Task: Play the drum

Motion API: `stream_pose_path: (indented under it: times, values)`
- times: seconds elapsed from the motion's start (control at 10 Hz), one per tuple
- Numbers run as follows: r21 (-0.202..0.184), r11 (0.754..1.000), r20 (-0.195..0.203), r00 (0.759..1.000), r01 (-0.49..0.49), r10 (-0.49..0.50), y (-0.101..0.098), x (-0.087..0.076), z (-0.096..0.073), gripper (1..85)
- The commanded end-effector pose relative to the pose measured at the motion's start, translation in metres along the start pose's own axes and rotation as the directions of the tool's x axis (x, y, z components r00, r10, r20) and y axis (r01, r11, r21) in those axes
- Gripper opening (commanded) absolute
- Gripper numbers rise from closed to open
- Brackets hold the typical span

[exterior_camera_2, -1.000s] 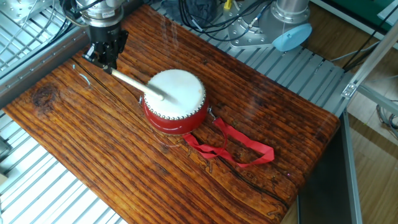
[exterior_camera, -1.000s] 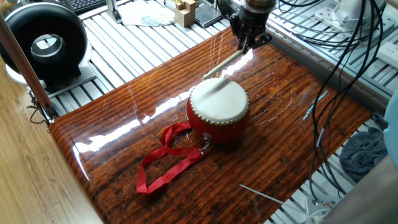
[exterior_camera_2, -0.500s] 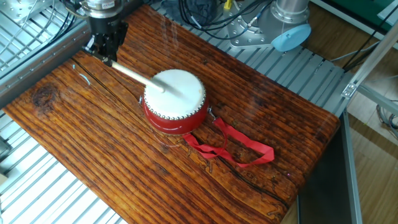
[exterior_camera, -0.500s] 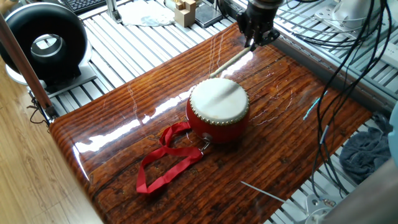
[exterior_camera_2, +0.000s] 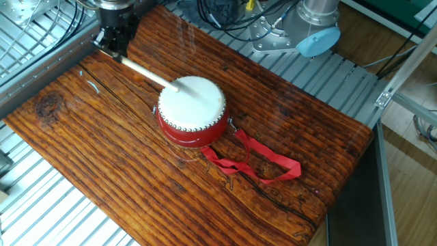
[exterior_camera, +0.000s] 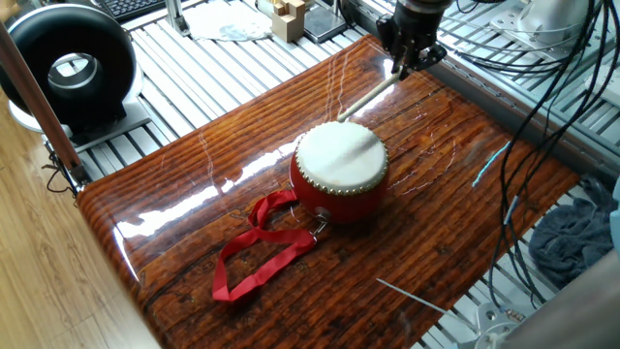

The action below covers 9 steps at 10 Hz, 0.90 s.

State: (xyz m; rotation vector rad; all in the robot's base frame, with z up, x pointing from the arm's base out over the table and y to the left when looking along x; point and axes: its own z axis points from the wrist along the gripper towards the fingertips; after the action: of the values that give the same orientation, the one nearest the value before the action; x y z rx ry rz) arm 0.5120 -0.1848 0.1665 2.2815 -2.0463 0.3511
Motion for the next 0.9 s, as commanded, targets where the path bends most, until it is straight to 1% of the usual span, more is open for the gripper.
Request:
stream_pose_path:
  times: [0.0,0.1,0.2,0.3,0.4,0.5,0.6,0.7,0.8]
  values:
    - [0.058,0.998,-0.261,0.965,-0.006,0.021,-0.014,0.059,-0.004,1.0]
    - [0.06,0.998,-0.244,0.97,-0.003,0.018,-0.017,0.053,0.002,1.0]
    - [0.056,0.998,-0.191,0.982,-0.003,0.014,-0.017,0.039,0.007,1.0]
    - [-0.005,0.997,-0.056,0.995,-0.08,0.08,0.0,0.007,0.01,1.0]
    - [-0.028,0.991,0.049,0.99,-0.129,0.13,0.004,-0.016,0.008,1.0]
    - [-0.041,0.987,0.072,0.984,-0.158,0.16,0.007,-0.022,0.008,1.0]
    - [-0.051,0.983,0.078,0.981,-0.174,0.178,0.009,-0.024,0.008,1.0]
    - [-0.055,0.983,0.076,0.981,-0.172,0.176,0.011,-0.024,0.009,1.0]
    - [-0.08,0.98,0.089,0.977,-0.185,0.192,0.018,-0.03,0.01,1.0]
